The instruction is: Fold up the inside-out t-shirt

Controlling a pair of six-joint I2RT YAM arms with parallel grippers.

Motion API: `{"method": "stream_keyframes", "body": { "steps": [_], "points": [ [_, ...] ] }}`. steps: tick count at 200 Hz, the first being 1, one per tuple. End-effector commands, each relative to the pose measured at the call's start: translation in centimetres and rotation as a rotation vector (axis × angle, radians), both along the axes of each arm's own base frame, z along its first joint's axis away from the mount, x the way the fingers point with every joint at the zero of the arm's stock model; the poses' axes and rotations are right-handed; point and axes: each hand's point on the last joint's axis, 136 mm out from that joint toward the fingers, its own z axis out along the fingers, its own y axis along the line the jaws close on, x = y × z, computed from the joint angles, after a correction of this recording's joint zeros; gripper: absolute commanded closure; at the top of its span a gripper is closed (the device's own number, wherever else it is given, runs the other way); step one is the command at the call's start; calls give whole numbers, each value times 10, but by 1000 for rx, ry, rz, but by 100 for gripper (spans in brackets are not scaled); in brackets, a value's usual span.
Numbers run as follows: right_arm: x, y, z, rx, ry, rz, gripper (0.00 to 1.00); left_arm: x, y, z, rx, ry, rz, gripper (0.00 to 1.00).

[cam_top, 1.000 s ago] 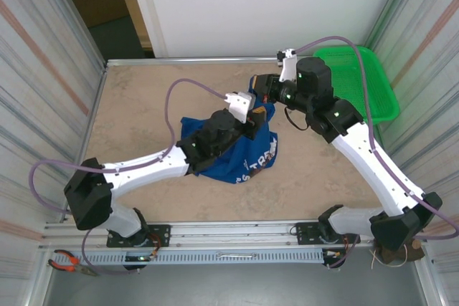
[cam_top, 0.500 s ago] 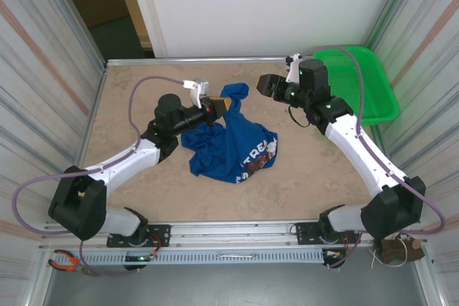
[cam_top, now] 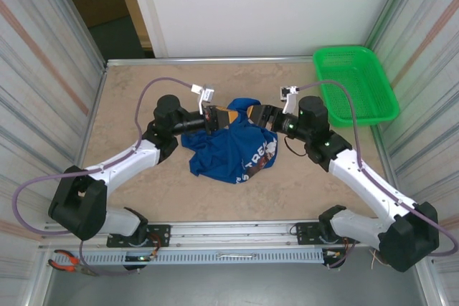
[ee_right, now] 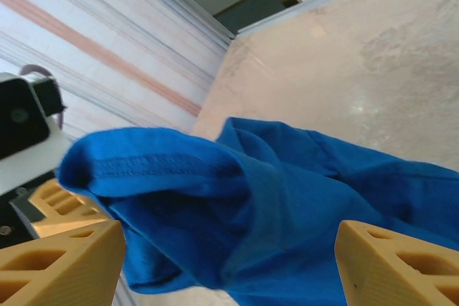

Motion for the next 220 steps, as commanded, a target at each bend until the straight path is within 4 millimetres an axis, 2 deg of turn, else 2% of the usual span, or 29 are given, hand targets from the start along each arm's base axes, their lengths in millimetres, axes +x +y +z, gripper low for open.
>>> {"method": "stream_keyframes", "body": {
  "steps": [1,15,40,53,60,72,81,91,114,128,141,164,194,220],
  "points": [
    [4,7,18,74,-22,-30,24,-14,4,5,-8,-11,-38,100],
    [9,10,15,62,-10,-41,28,-14,5,3,-7,-9,-29,100],
    [15,19,8,50,36,-26,53,-10,7,2,-8,-9,-9,100],
    [17,21,4,40,52,-21,61,-6,9,4,-14,-10,9,100],
    [17,22,3,36,56,-19,71,-4,11,5,-18,-13,19,100],
    [16,21,3,19,56,-17,100,1,15,6,-28,-13,42,99],
    [17,15,5,-14,48,-22,100,5,19,8,-34,-9,53,92],
    [18,3,14,-56,25,-38,100,10,25,7,-35,1,75,80],
    [17,-22,56,-124,-69,-54,100,28,41,6,-33,23,157,58],
    [14,-29,73,-158,-95,-37,100,32,47,9,-25,13,190,52],
    [12,-30,85,-182,-113,-21,100,31,48,15,-11,-10,200,49],
    [10,-29,90,-196,-117,-5,100,24,42,24,40,-63,245,46],
    [11,-28,89,-194,-107,-7,100,5,22,28,213,-229,379,41],
    [9,-23,86,-196,-102,-4,100,-4,3,33,255,-324,455,40]
  ]
}}
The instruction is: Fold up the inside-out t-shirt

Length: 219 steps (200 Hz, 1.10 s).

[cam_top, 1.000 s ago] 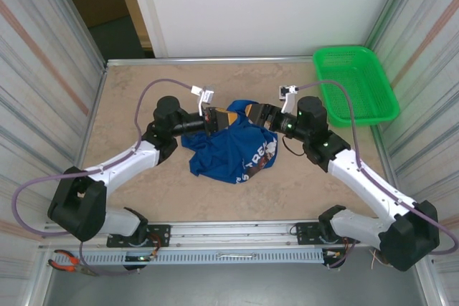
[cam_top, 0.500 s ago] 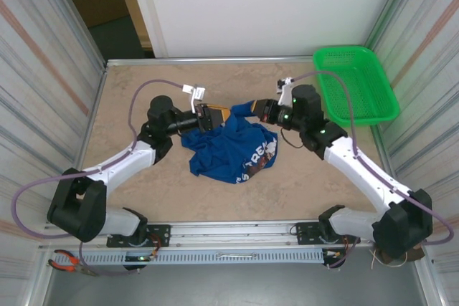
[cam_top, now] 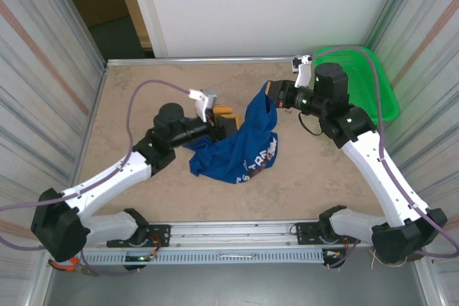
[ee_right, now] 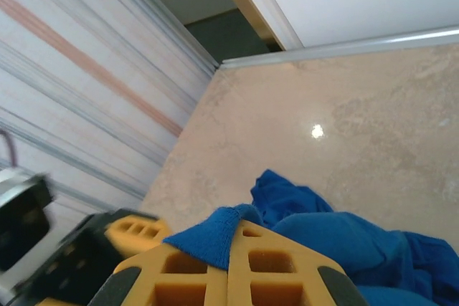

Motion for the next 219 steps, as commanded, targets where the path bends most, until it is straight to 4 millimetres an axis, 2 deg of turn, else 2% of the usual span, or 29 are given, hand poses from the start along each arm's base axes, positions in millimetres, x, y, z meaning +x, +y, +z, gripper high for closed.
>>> {"method": "stream_keyframes", "body": {
  "steps": [1,34,67,113,148,190,219],
  "points": [
    [-5,5,-4,-23,-1,19,100,14,4,4,123,-143,200,40],
    [-8,13,-9,-31,6,23,100,16,-20,8,129,-198,213,40],
    [-11,19,-14,-38,13,30,100,23,-35,19,98,-222,206,40],
    [-11,24,-22,-49,20,33,100,26,-38,29,43,-244,218,40],
    [-9,24,-25,-56,26,29,100,17,-36,33,25,-261,229,40],
    [-9,28,-23,-40,24,41,100,22,-42,21,51,-233,242,40],
    [-10,27,-19,-35,15,38,100,35,-42,7,97,-214,303,49]
  ]
}}
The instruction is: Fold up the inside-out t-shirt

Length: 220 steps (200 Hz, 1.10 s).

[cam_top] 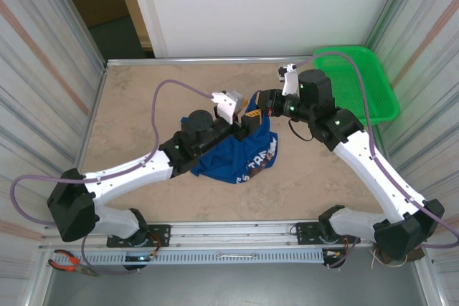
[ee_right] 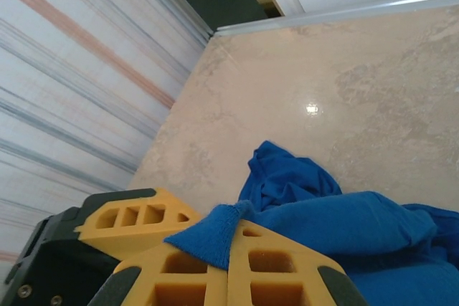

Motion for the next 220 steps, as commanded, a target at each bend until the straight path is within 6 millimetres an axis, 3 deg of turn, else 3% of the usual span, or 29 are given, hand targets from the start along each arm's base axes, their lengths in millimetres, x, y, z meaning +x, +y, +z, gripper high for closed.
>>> {"method": "stream_keyframes", "body": {
  "steps": [1,29,53,80,100,113,164,220],
  "points": [
    [-1,2,8,15,-24,5,100,14,2,0,6,-10,81,50],
    [-3,3,11,26,-27,13,100,30,9,-20,66,10,176,73],
    [-2,3,9,22,-22,11,100,32,10,-26,83,28,169,100],
    [8,-7,-4,-6,0,-42,100,26,18,-19,23,47,96,100],
    [17,-19,-23,-63,30,-115,56,25,27,-12,-71,109,24,100],
    [17,-21,-34,-71,53,-128,44,26,32,-11,-103,138,9,100],
    [-3,-15,-59,-58,87,-155,40,25,35,-10,-99,148,-5,100],
    [-27,-8,-50,-57,24,-221,39,27,37,-13,-90,156,8,100]
  ]
}}
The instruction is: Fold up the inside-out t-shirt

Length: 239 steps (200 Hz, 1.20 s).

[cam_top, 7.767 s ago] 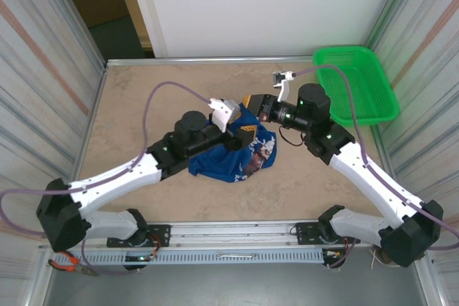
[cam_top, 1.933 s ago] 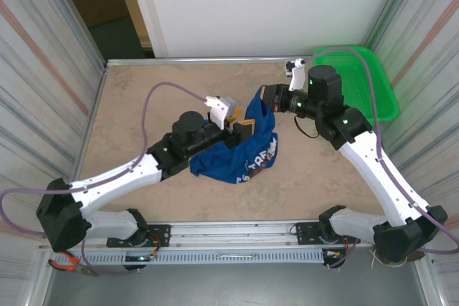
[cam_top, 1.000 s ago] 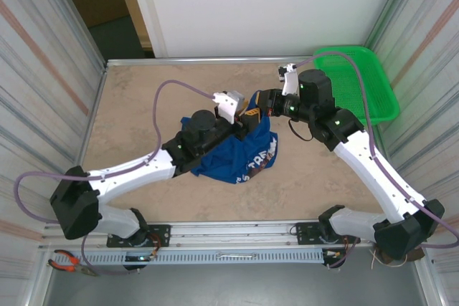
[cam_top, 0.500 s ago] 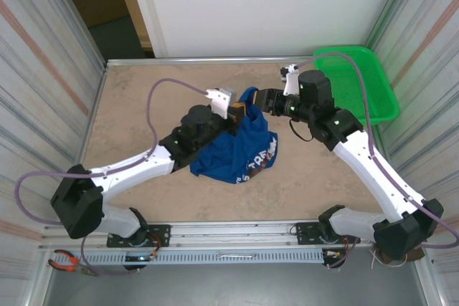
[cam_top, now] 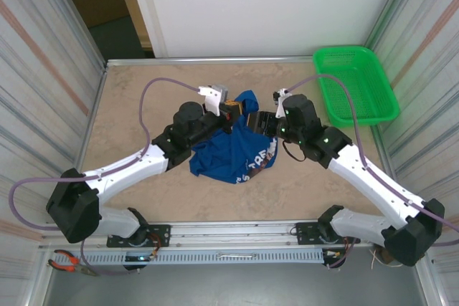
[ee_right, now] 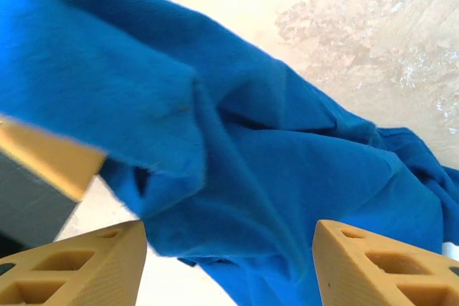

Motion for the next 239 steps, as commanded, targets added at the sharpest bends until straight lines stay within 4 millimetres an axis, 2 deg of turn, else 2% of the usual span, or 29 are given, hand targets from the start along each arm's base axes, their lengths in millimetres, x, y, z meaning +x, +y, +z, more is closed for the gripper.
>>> {"method": "stream_keyframes", "body": {
  "steps": [1,27,52,81,99,114,129,136,152,167,188,210,223,239],
  "points": [
    [-1,-6,22,31,-78,-94,39,-4,4,16,-34,-17,-4,100],
    [-10,4,30,42,-113,-104,48,-3,4,16,-32,-17,1,100],
    [-10,19,28,57,-102,-83,61,-3,5,19,-35,-23,1,100],
    [-1,28,16,35,-80,-95,62,-5,5,25,-46,-28,-5,100],
    [10,25,9,8,-79,-134,63,-7,6,28,-58,-27,-8,100],
    [18,21,4,-1,-68,-157,75,-8,7,31,-68,-29,-5,100],
    [23,13,5,4,-65,-173,100,-8,9,32,-73,-30,-2,100],
    [24,11,7,14,-63,-161,100,-7,11,31,-72,-27,5,100],
    [20,9,21,40,-77,-113,100,-1,16,27,-67,-6,32,100],
    [10,9,47,103,-100,-15,100,9,24,19,-54,23,64,100],
    [-20,13,97,216,-173,185,100,25,38,6,-40,72,105,100],
    [-51,4,144,312,-268,307,100,37,51,-3,-50,98,126,100],
    [-57,-1,156,348,-294,319,100,39,54,-3,-53,95,124,100],
    [-51,-6,152,349,-292,287,100,37,53,3,-63,77,107,100]
  ]
}}
